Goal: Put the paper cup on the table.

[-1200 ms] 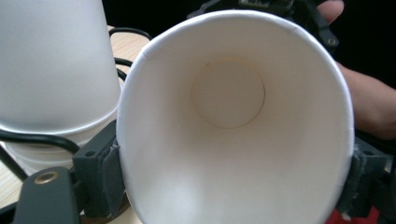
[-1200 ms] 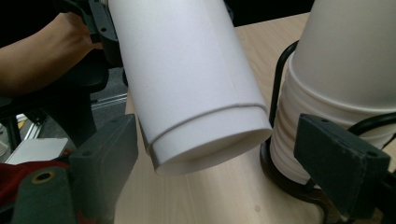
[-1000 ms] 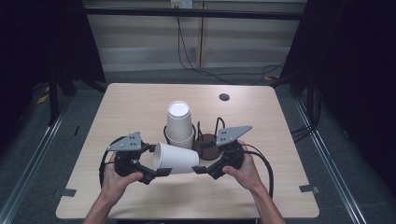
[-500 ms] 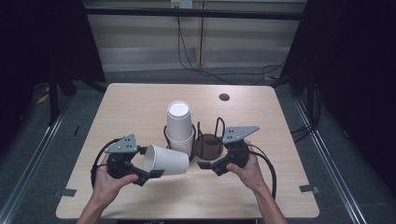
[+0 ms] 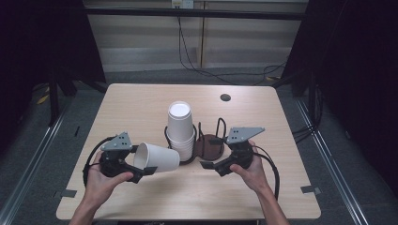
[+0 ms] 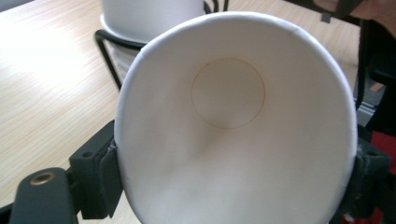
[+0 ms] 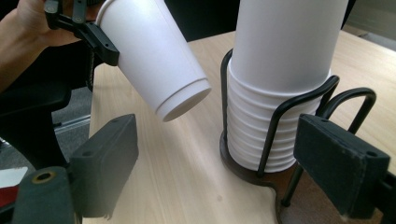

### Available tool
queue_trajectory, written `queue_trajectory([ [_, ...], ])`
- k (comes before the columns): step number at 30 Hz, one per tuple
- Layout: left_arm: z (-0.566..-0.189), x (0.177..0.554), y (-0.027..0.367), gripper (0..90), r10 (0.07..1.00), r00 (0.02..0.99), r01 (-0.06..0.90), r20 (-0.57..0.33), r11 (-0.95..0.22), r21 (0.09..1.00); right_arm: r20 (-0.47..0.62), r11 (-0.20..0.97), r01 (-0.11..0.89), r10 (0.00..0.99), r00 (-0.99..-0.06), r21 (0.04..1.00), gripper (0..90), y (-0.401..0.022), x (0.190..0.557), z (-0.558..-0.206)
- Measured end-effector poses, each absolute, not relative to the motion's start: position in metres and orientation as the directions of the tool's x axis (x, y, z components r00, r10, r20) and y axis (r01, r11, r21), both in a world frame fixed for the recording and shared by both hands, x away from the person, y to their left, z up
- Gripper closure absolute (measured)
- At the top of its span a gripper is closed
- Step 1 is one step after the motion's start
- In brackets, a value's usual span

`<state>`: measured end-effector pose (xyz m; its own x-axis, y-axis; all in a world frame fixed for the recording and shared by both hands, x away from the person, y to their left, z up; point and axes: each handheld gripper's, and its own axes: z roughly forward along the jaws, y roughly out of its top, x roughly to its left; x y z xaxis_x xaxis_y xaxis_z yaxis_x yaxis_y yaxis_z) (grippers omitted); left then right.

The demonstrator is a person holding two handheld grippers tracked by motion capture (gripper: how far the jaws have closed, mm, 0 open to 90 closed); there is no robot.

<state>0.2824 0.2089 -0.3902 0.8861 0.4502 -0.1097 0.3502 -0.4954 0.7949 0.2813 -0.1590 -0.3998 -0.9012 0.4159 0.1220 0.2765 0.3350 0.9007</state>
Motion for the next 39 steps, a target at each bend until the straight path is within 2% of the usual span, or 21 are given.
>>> queue_trajectory([
  [16,-0.388,0.295,0.222,14.6,0.529,0.845,0.426,-0.078,-0.578,0.696,0.123,0.33,0.279,0.422,-0.898,0.902,14.3,-0.162,0.28,-0.397],
  [25,-0.378,0.307,0.23,14.5,0.574,0.816,0.465,-0.065,-0.586,0.664,0.118,0.333,0.276,0.424,-0.898,0.902,14.3,-0.161,0.28,-0.398],
  [31,-0.374,0.321,0.237,14.2,0.603,0.792,0.518,-0.097,-0.579,0.629,0.114,0.334,0.273,0.427,-0.897,0.902,14.3,-0.161,0.281,-0.398],
  [39,-0.369,0.335,0.25,14.1,0.645,0.762,0.546,-0.064,-0.585,0.599,0.112,0.325,0.272,0.435,-0.893,0.906,14.0,-0.164,0.281,-0.398],
])
